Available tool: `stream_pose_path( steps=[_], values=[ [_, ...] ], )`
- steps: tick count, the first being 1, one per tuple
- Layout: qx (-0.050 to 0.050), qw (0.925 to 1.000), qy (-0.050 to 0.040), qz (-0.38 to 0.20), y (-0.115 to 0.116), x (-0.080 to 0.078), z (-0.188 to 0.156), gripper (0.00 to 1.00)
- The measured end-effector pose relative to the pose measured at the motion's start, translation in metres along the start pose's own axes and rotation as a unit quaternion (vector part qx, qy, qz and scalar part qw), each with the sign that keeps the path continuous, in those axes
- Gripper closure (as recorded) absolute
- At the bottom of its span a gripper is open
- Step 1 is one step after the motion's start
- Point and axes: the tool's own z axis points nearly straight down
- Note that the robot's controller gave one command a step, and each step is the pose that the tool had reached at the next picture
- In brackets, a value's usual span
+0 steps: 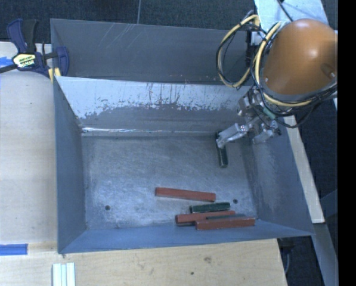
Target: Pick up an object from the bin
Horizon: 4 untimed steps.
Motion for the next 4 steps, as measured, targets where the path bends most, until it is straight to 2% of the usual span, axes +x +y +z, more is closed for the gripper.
stream_pose_path(
  steps=[1, 2, 3, 4],
  values=[
    [-0.005, 0.9993, -0.0015, 0.036, 0.004, -0.009, 0.067, 0.0],
    [-0.002, 0.9997, -0.0006, 0.025, 0.0, -0.006, 0.099, 0.0],
    [-0.002, 0.9997, -0.0007, 0.026, 0.0, -0.006, 0.097, 1.0],
    [0.002, 0.9998, 0.0009, 0.019, 0.02, -0.006, -0.066, 1.0]
  ],
)
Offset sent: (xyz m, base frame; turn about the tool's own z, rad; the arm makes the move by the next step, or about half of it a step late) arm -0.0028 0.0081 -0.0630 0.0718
